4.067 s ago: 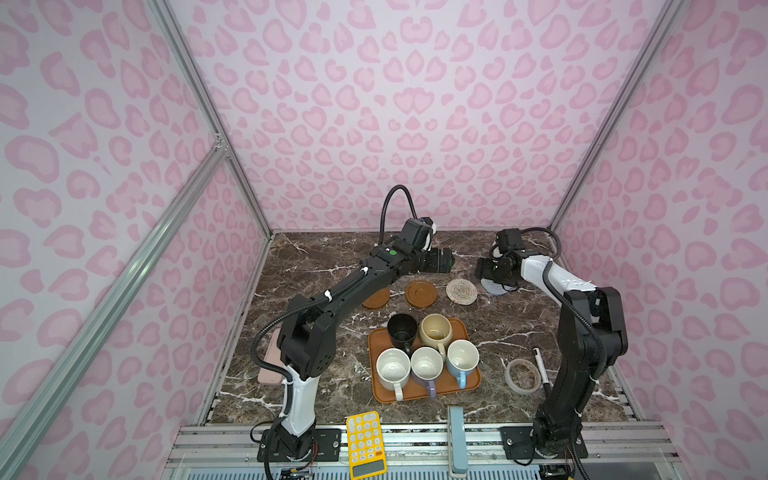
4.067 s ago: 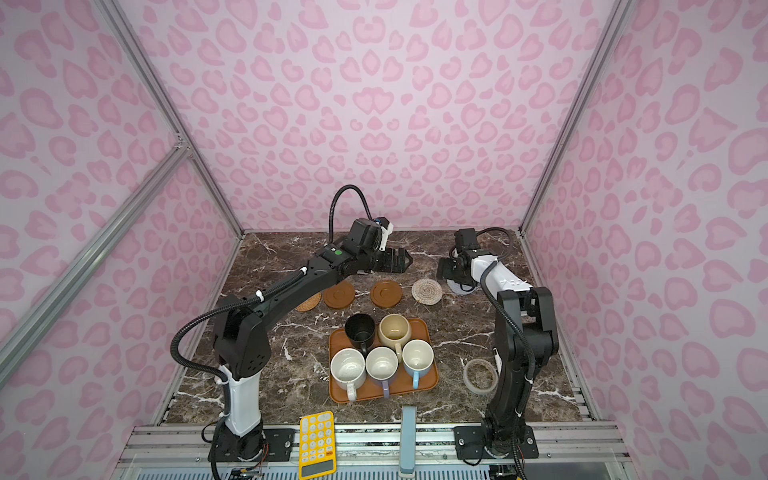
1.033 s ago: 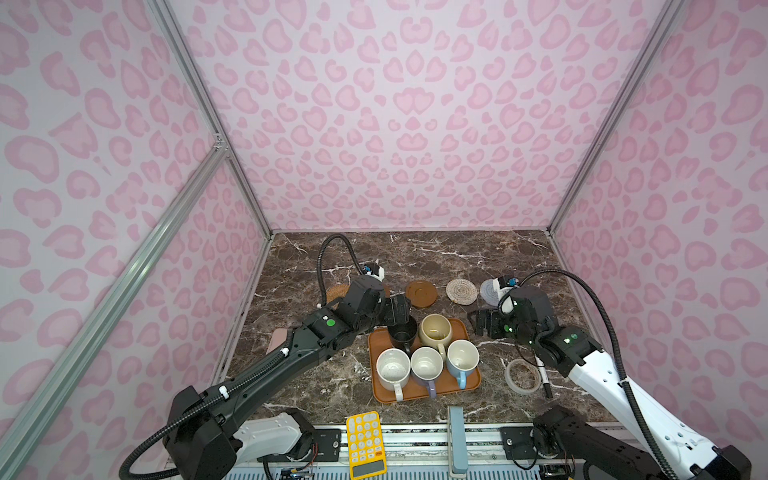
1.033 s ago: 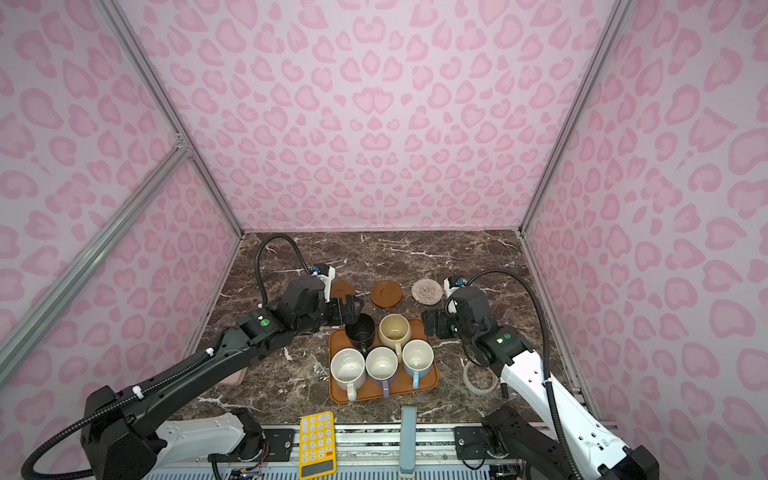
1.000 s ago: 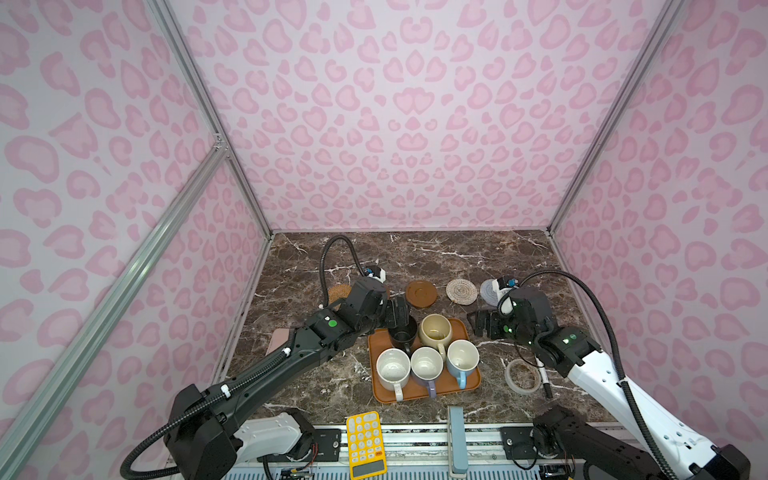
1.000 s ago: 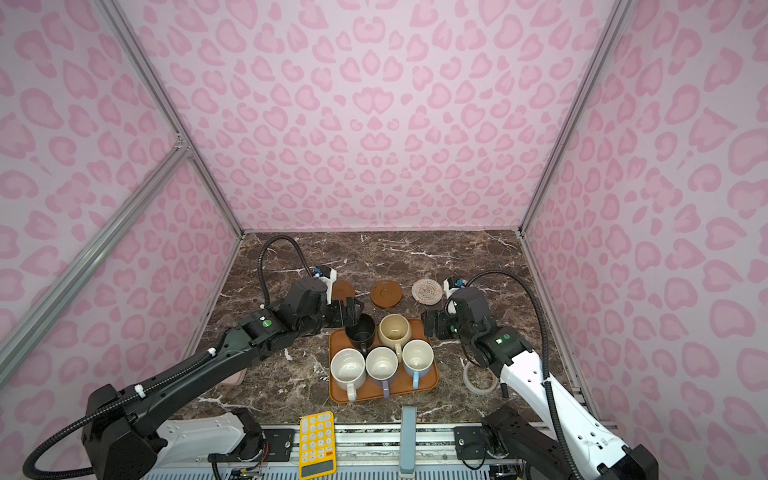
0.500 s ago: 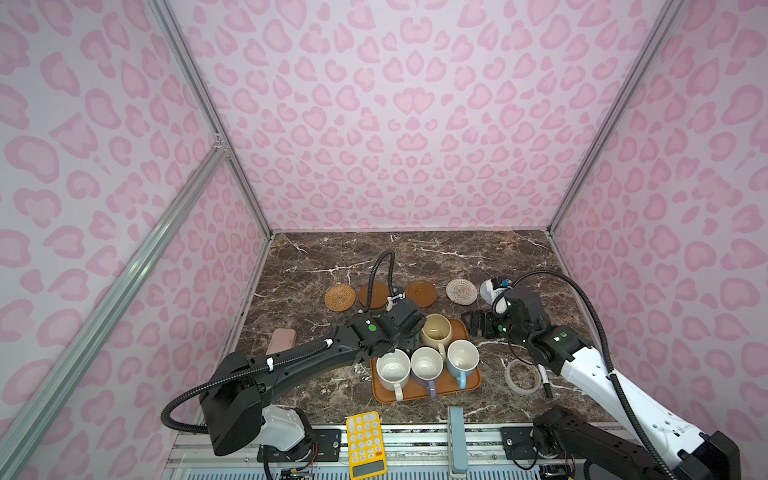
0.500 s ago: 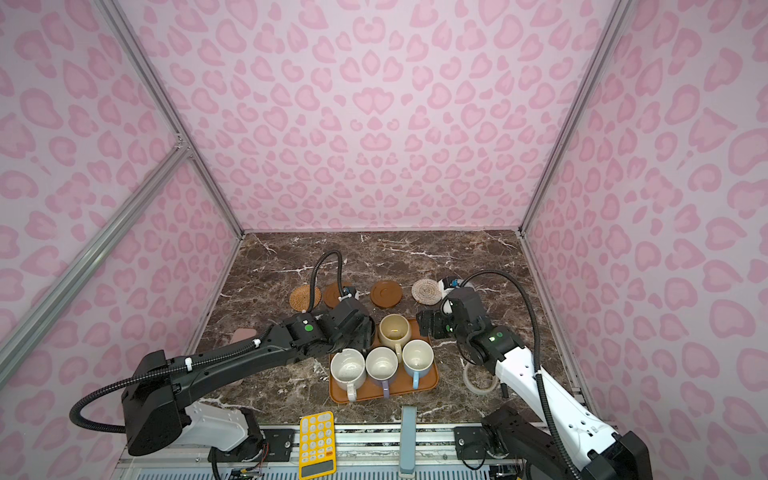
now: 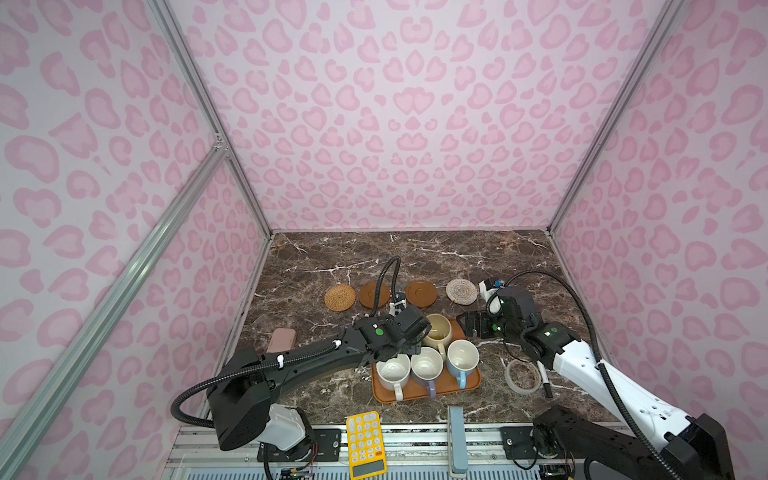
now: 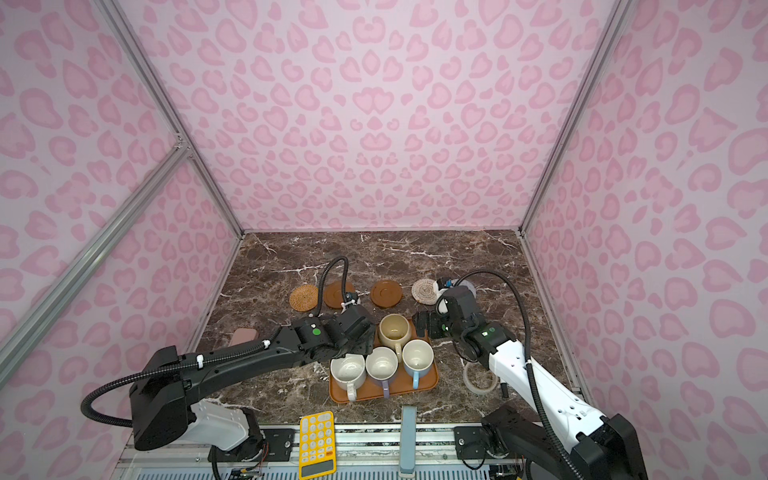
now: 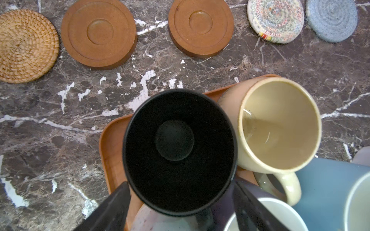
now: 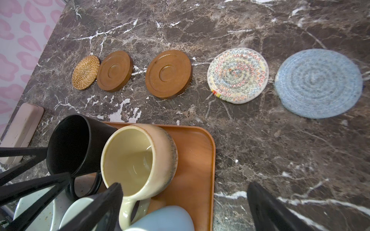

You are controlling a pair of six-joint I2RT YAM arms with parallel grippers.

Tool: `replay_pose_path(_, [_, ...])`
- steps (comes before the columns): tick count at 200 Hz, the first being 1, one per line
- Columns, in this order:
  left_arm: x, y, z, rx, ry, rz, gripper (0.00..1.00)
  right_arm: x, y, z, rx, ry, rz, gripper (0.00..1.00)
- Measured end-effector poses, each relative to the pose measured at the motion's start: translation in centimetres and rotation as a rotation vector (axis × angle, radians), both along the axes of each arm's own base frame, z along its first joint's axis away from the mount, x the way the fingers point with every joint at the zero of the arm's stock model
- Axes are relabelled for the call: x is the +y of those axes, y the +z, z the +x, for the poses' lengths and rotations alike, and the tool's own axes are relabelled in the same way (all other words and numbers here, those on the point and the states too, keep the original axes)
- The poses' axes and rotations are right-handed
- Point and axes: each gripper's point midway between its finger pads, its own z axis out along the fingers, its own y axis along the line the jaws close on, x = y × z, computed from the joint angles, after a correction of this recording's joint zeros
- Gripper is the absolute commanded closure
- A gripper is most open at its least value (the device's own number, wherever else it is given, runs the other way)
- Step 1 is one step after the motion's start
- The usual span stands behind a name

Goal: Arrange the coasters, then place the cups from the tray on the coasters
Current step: 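Lower the left gripper around the black mug and close it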

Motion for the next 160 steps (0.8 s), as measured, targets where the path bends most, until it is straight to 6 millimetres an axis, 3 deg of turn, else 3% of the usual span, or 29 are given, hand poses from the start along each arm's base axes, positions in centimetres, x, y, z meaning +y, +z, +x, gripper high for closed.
replay_pose_path(50, [0.1, -0.7, -0.3, 0.004, -0.006, 0.010, 0.21, -0.2, 0.0, 0.1, -0.012, -0.001, -0.018, 0.01])
replay_pose_path(160, [0.2, -1.3, 0.8, -0.011, 0.016, 0.088, 0.38, -0.8, 1.0, 0.0, -0.050, -0.020, -0.019, 0.01])
